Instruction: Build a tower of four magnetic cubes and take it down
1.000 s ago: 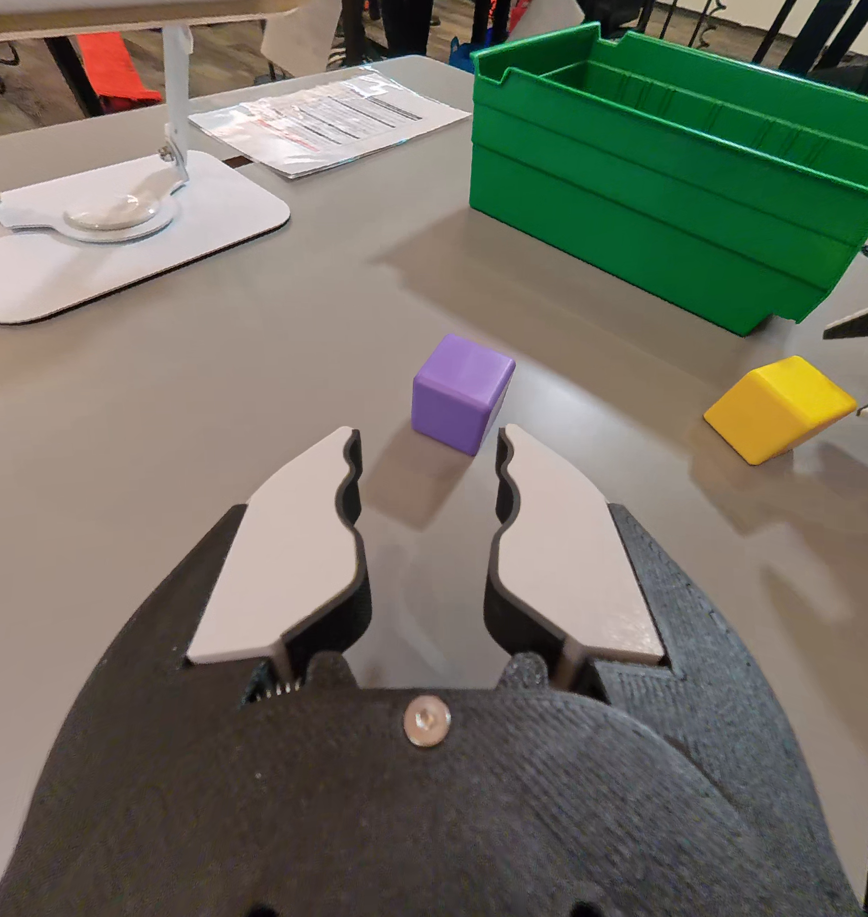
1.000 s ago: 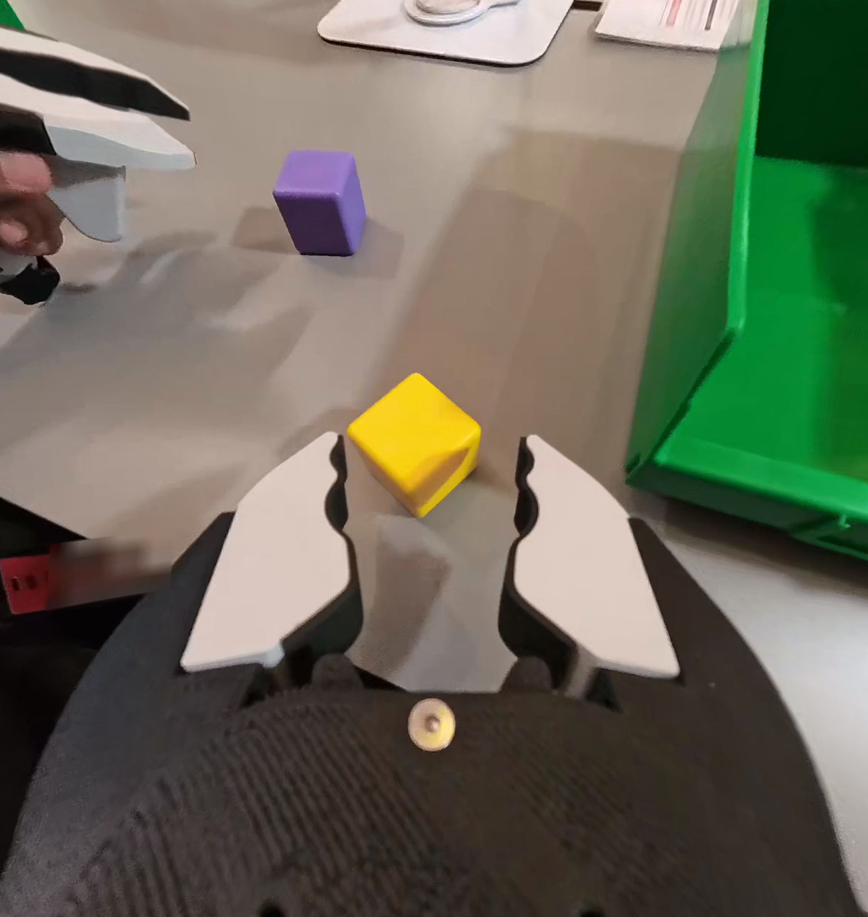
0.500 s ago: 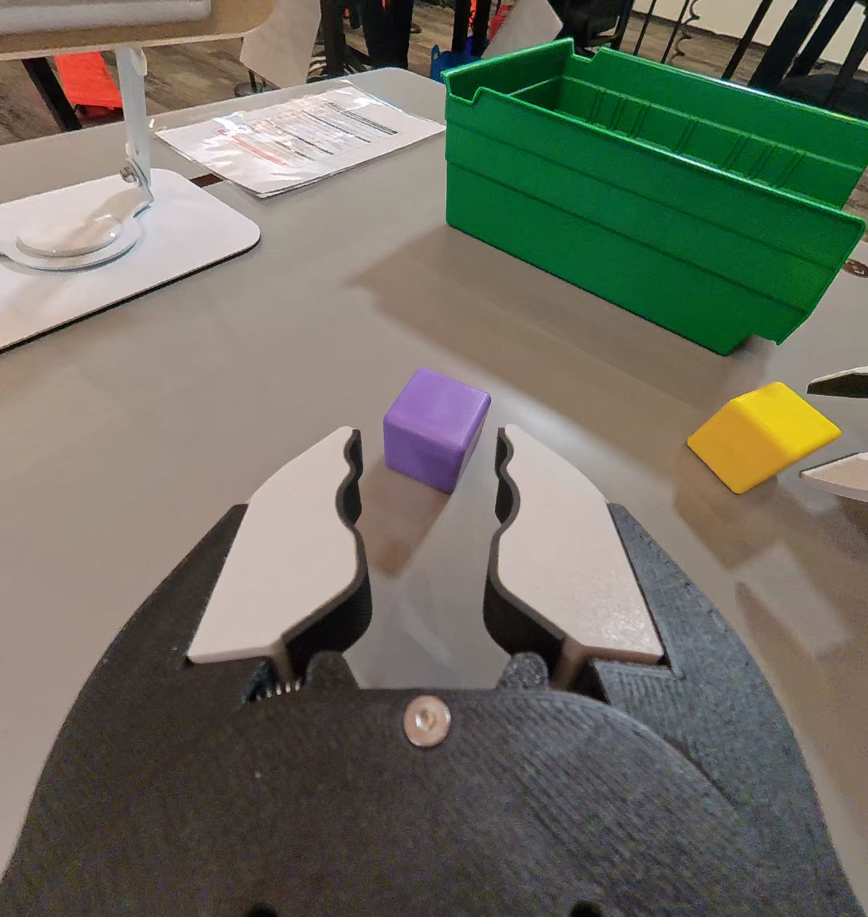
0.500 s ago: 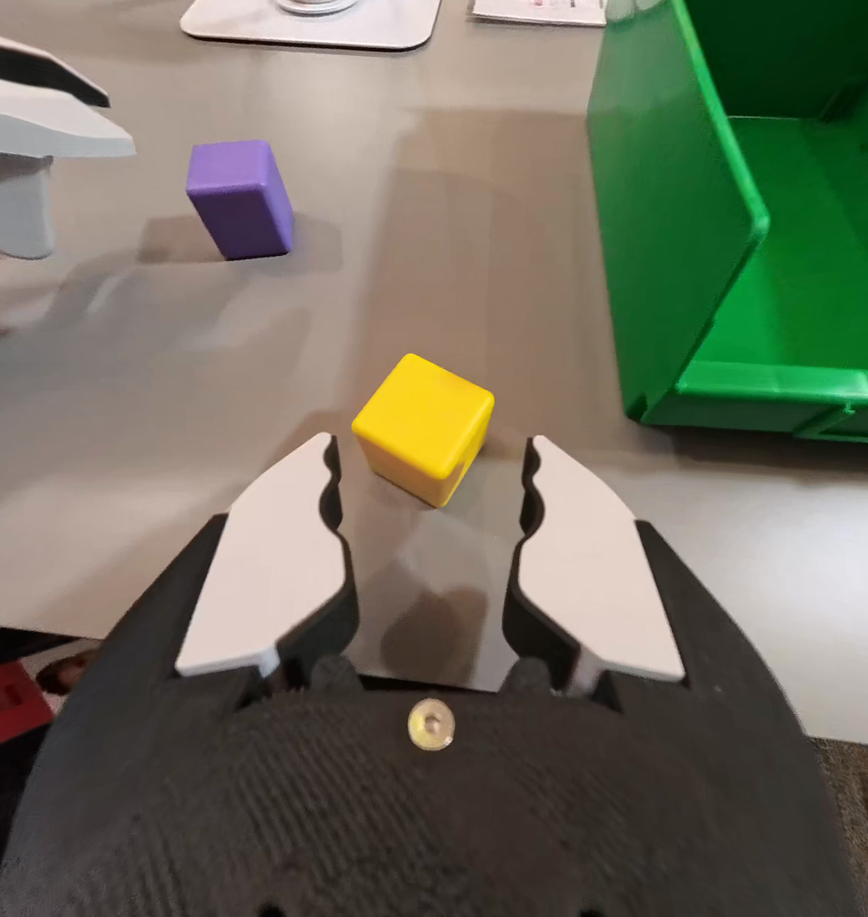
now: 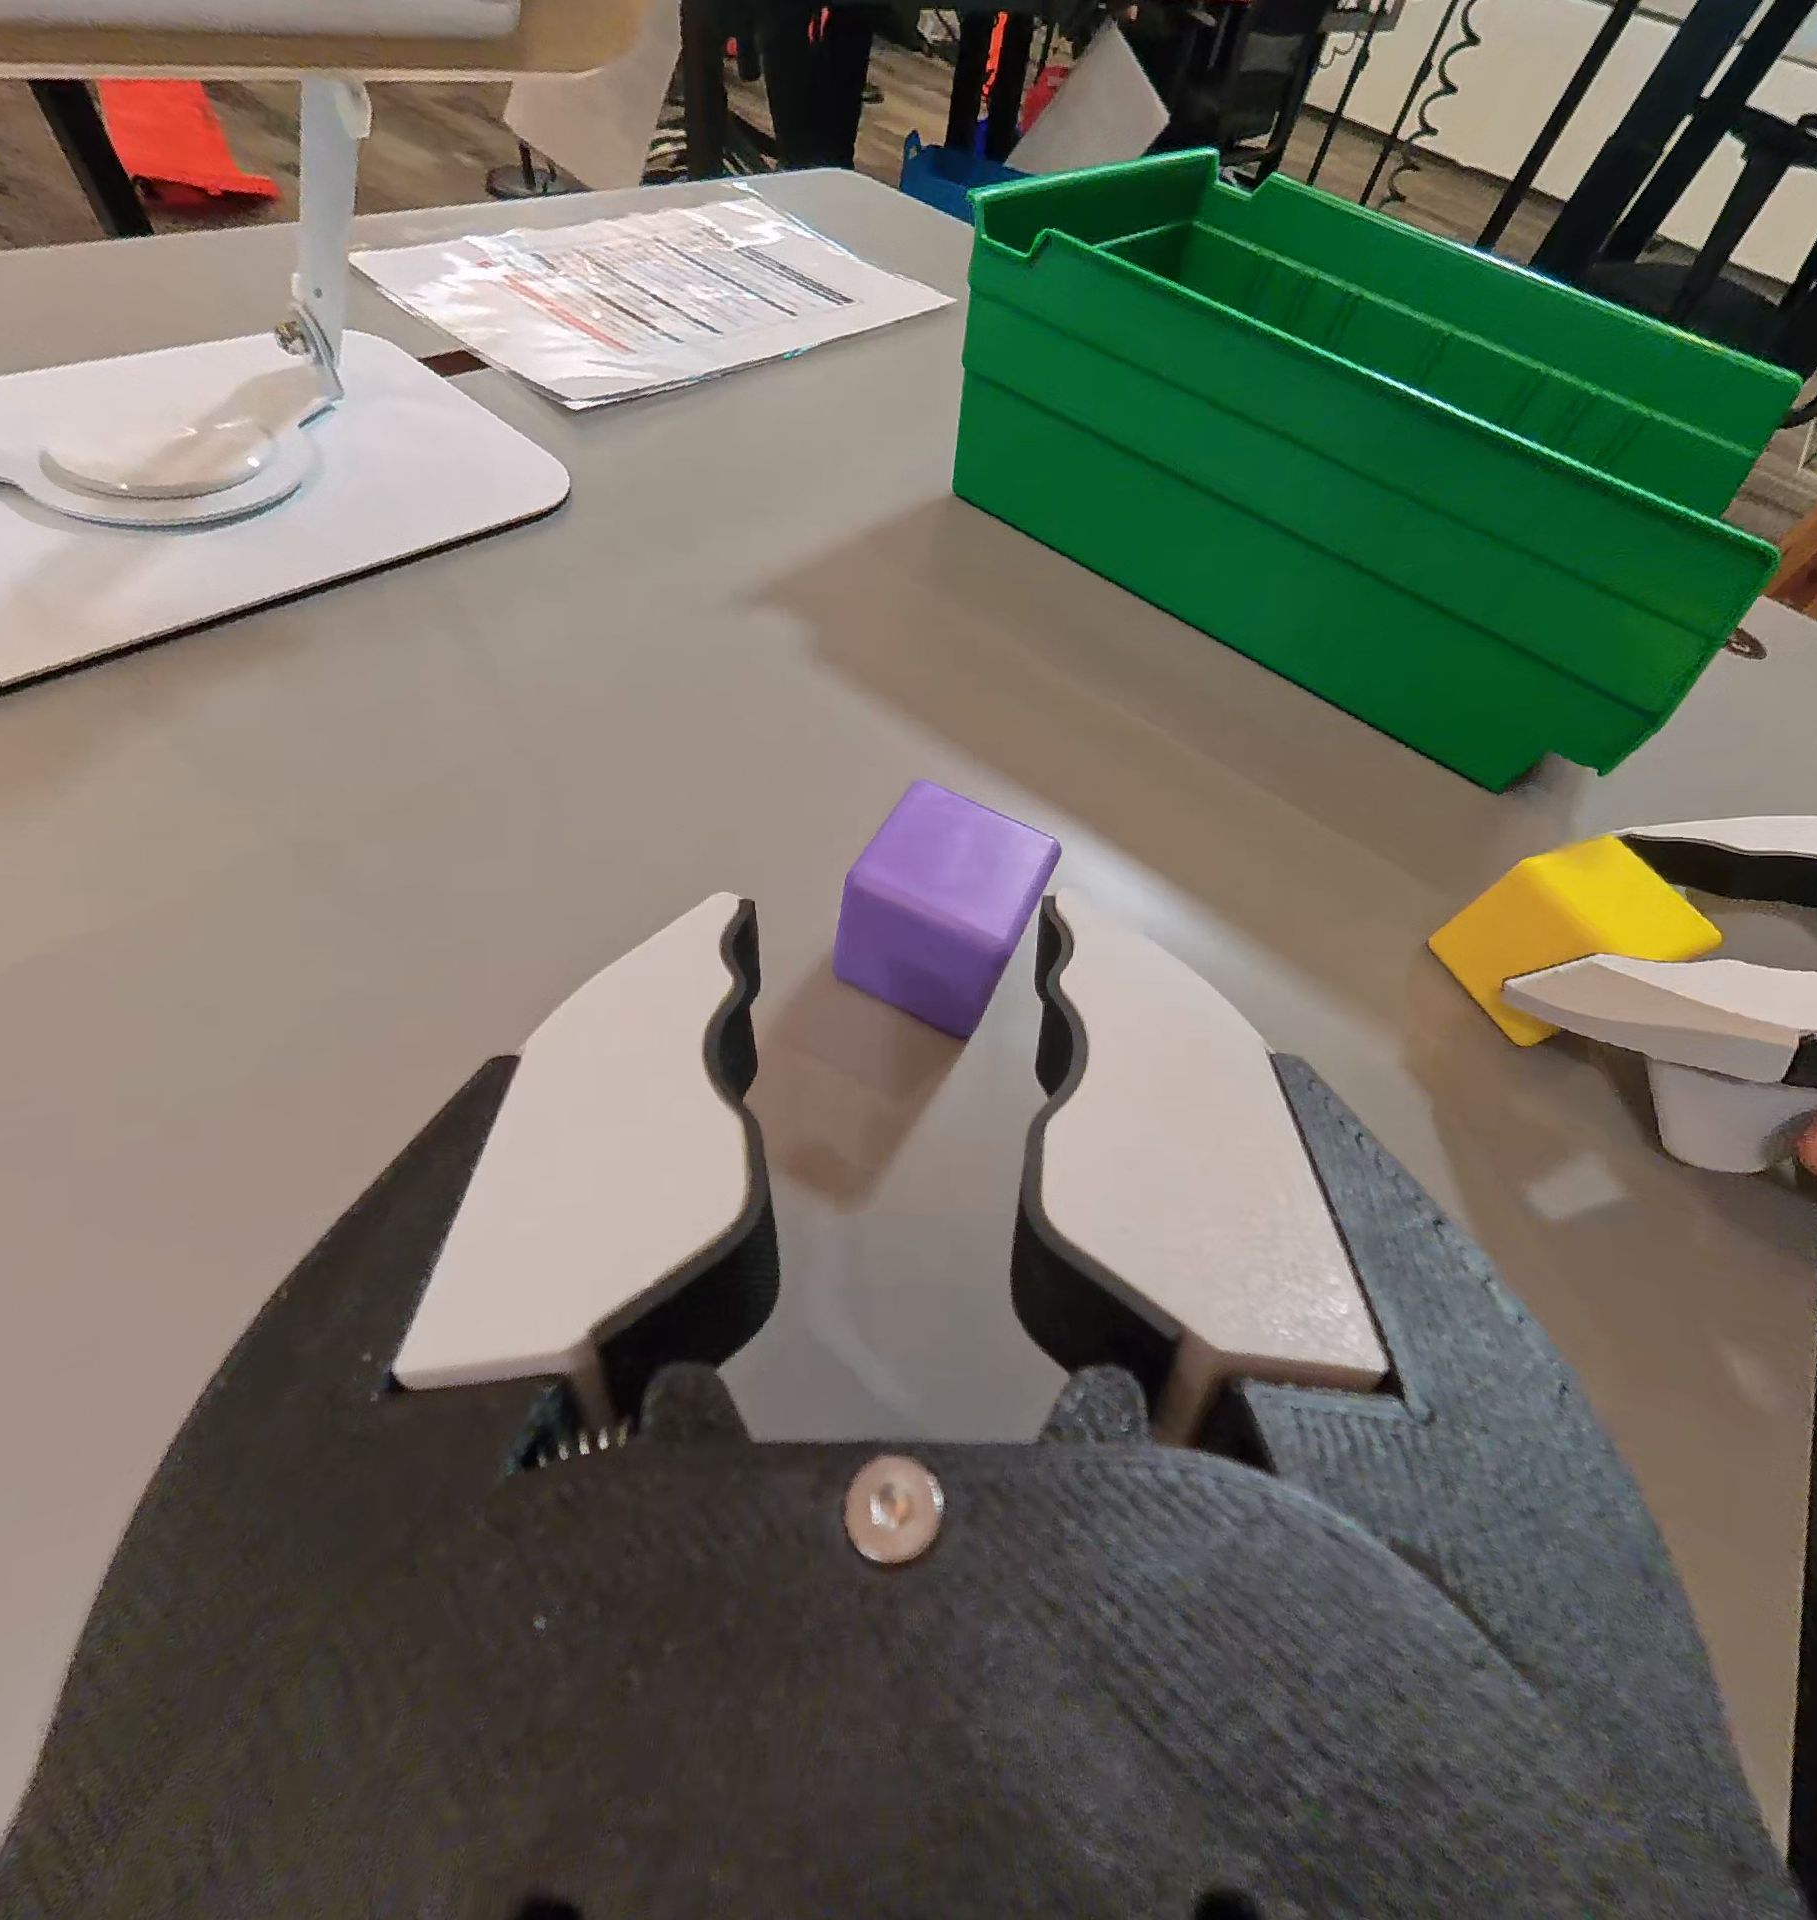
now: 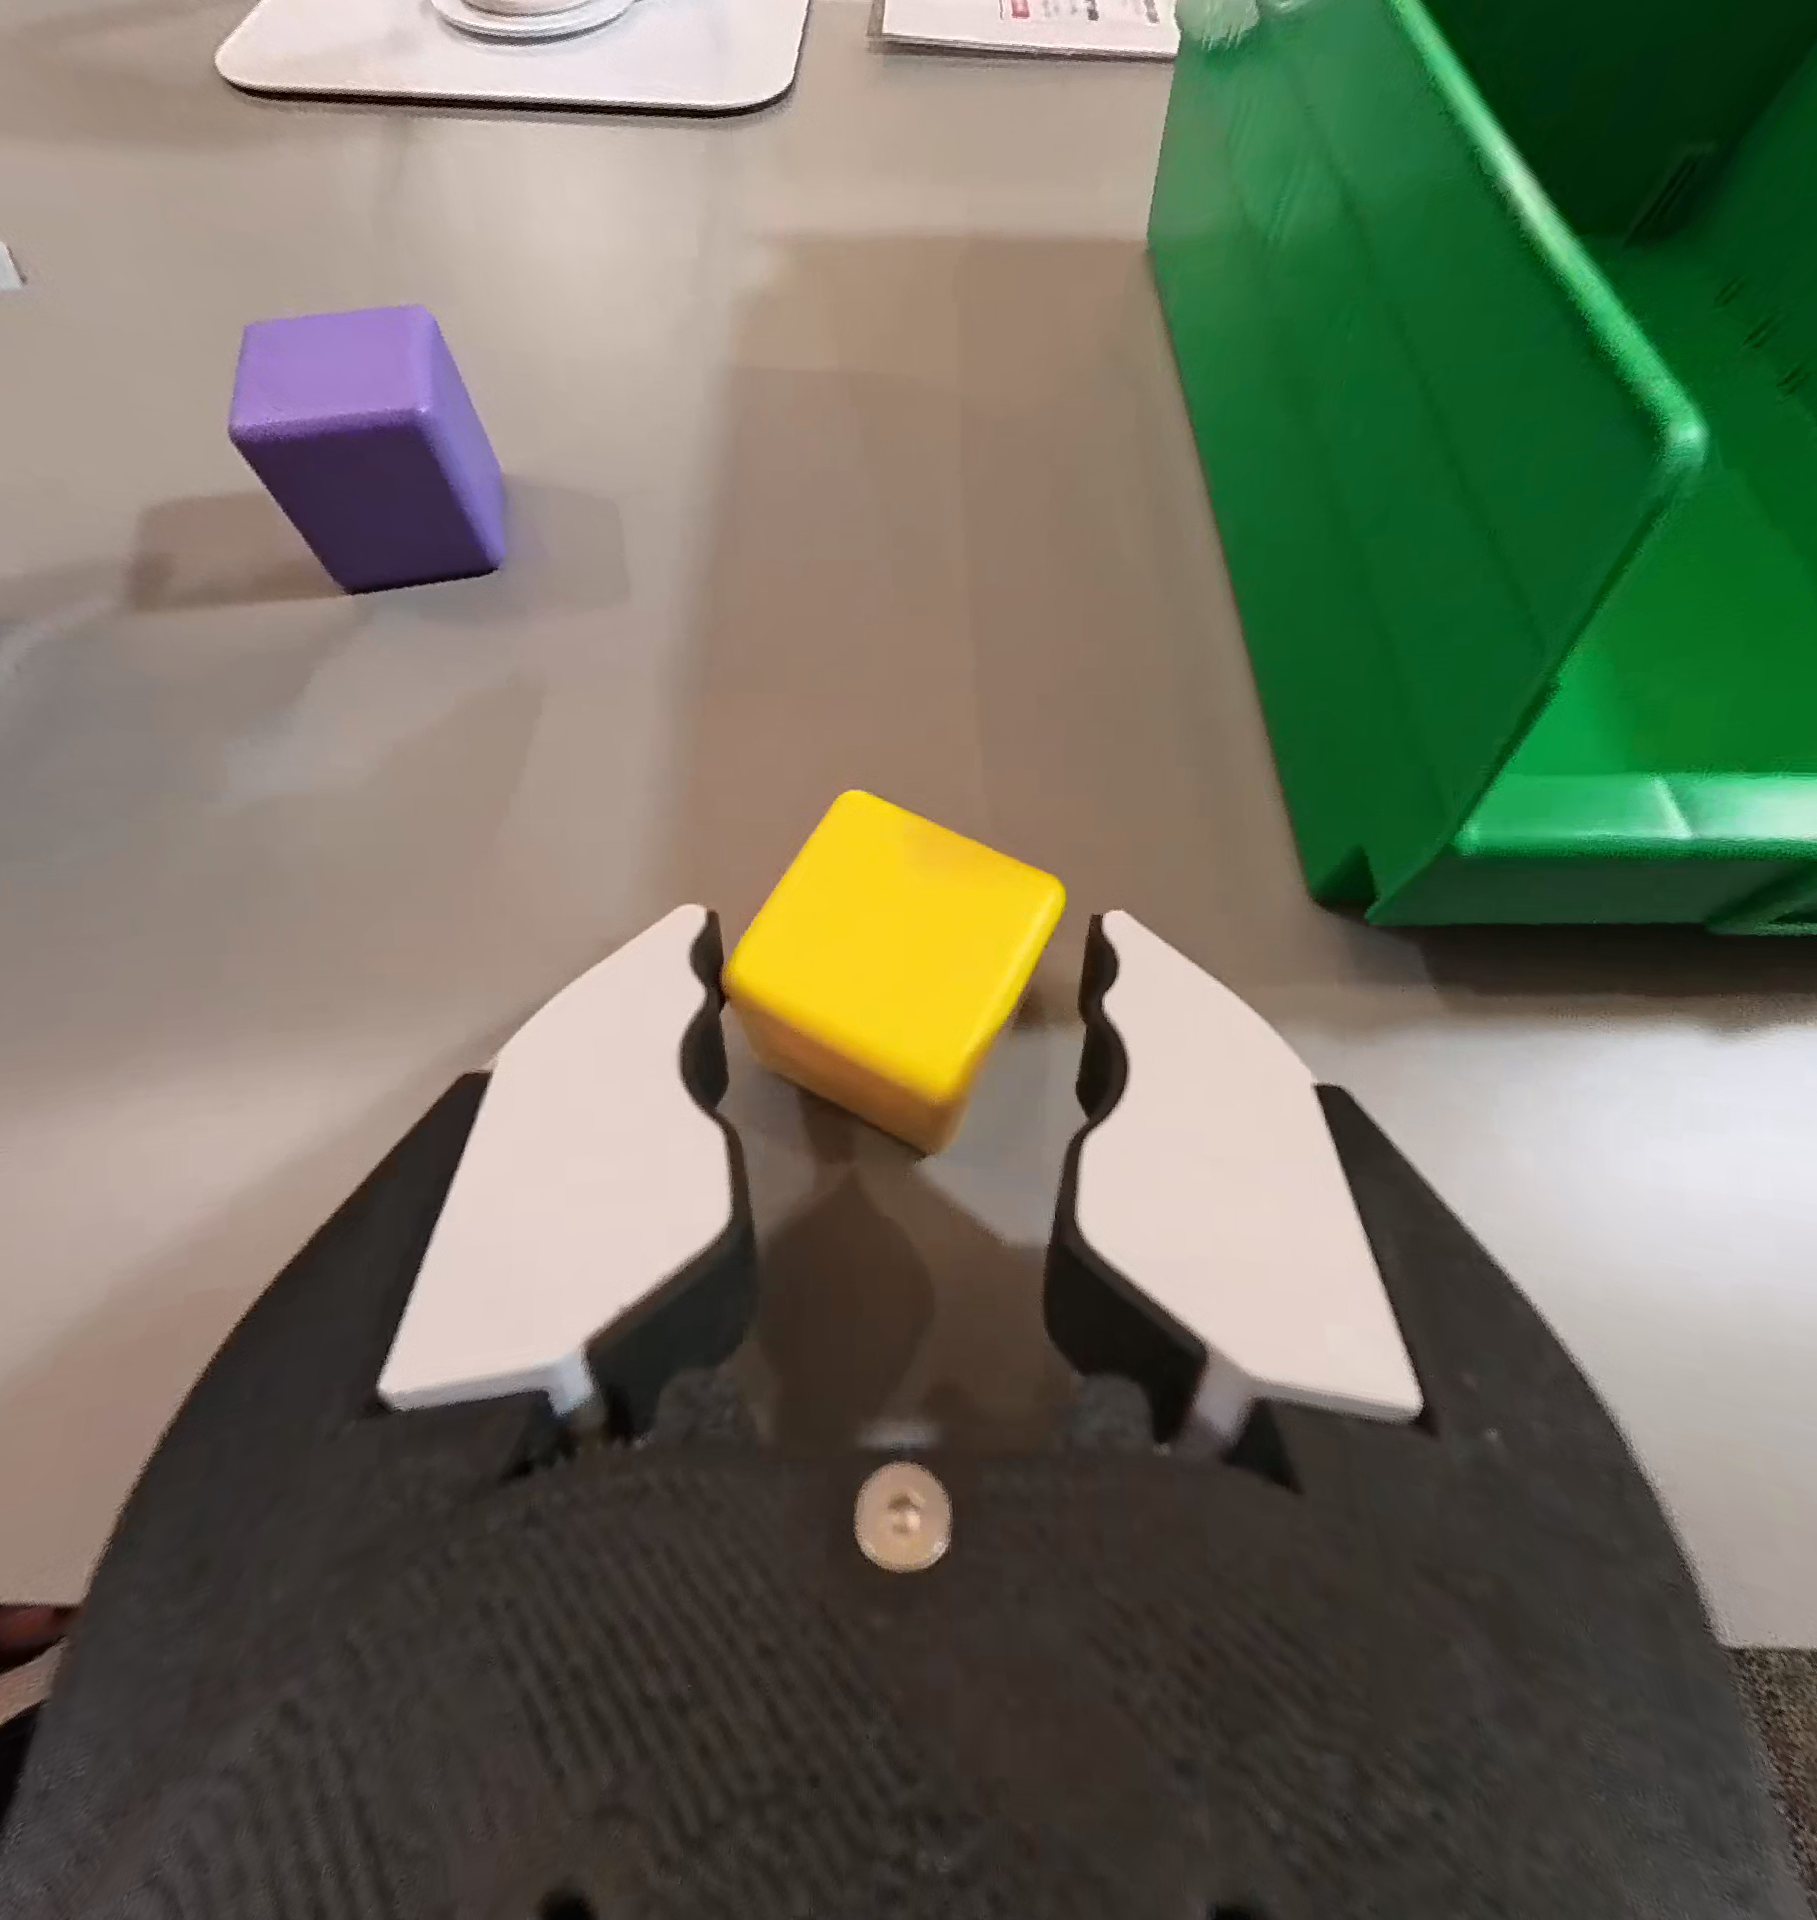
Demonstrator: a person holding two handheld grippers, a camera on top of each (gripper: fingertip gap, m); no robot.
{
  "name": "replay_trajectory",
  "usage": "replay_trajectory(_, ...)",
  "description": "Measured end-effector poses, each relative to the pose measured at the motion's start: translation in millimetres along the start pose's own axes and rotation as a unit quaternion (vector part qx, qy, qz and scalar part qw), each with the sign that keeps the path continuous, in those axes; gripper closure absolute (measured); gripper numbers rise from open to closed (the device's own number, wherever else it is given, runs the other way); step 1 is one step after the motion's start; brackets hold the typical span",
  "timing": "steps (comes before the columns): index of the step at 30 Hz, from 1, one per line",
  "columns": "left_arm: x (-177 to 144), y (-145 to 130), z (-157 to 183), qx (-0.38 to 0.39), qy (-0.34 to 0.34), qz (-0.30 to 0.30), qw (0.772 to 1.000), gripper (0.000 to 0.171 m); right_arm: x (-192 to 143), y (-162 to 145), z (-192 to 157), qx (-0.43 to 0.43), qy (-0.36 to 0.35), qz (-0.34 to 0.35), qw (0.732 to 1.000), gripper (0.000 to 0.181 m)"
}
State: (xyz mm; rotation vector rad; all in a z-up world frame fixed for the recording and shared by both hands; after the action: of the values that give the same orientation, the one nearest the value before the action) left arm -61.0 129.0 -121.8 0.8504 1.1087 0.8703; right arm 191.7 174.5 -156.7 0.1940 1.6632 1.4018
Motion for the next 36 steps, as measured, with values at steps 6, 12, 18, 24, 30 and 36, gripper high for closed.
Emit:
replay_trajectory(6, 0, 0, 0, -0.001, -0.002, -0.002, 1.000, 0.119, -3, -3, 11, 0.011, 0.000, -0.004, 1.000, 0.126)
replay_trajectory(12, 1, -1, 0, 0.001, 0.001, -0.004, 1.000, 0.119, -5, -3, 13, 0.014, 0.016, 0.000, 1.000, 0.130)
replay_trajectory(18, -4, 4, -11, 0.015, 0.027, 0.003, 1.000, 0.119, -9, 10, 3, -0.028, 0.078, 0.040, 0.996, 0.130)
replay_trajectory(24, -12, 7, -25, -0.041, 0.023, 0.021, 0.999, 0.119, -3, 67, -23, -0.099, 0.245, 0.119, 0.957, 0.130)
replay_trajectory(30, -12, 5, -26, -0.047, 0.019, 0.018, 0.999, 0.119, 46, 129, -47, -0.202, 0.465, 0.157, 0.848, 0.130)
replay_trajectory(36, -17, -3, -28, -0.026, 0.035, 0.006, 0.999, 0.119, 97, 147, -54, -0.230, 0.565, 0.098, 0.787, 0.130)
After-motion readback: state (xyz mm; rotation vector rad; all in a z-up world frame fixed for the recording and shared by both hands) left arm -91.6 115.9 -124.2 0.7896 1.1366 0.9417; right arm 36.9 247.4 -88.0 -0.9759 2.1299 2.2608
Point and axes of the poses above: each gripper's, where its closed fingertips meet, x out along the fingers, y out of its top, z = x × y across the jaws, the point moved 7 cm from there along -x, back along the fingers, and after that the axes turned 4 degrees about -x, right-handed, at the moved point
